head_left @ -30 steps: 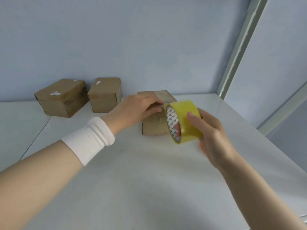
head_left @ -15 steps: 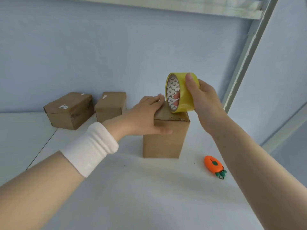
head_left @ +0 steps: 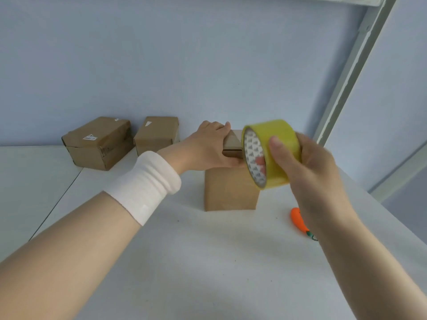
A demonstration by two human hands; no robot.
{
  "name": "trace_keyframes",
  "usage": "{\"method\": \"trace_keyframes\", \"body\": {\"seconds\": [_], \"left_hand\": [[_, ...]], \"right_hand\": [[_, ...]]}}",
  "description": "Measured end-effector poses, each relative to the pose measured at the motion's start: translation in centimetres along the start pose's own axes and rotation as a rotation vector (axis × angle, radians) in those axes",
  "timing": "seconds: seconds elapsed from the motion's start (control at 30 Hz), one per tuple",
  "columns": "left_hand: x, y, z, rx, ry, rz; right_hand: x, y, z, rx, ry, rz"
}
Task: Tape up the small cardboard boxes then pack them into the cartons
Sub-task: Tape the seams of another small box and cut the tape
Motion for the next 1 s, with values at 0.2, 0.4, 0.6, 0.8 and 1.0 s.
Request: {"method": "trace_keyframes", "body": {"seconds": [0.2, 0.4, 0.6, 0.8, 1.0], "left_hand": [[-0.3, 0.1, 0.4, 0.048, 0.000, -0.019], [0.1, 1.8, 1.4, -0.102, 0.338, -0.082], [0.4, 1.7, 1.5, -0.219, 0.712, 0.164], [3.0, 0.3, -0.5, -0.366, 0.687, 0.379], [5.0, -1.5, -3.3, -0.365, 0.790, 0.551]], "right_hand": [[-2.3, 3.2, 0.6, -0.044, -0.046, -0.082], [-2.1, 3.4, 0.1, -0.044, -0.011, -0.089], [0.9, -1.4, 1.0, -0.108, -0.163, -0.058], [-3.7, -4.2, -1.9, -0.026, -0.053, -0.132], [-7.1, -7.5, -4.5, -0.034, 0.151, -0.091]]}}
Point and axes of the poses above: each hand's wrist, its own y-axis away from the middle knuckle, its own z-axis out of the back of the hand, x = y × z, the point moved 5 cm from there along -y, towards the middle knuckle, and after that the axes turned 7 degrees about -x, right-handed, at the moved point
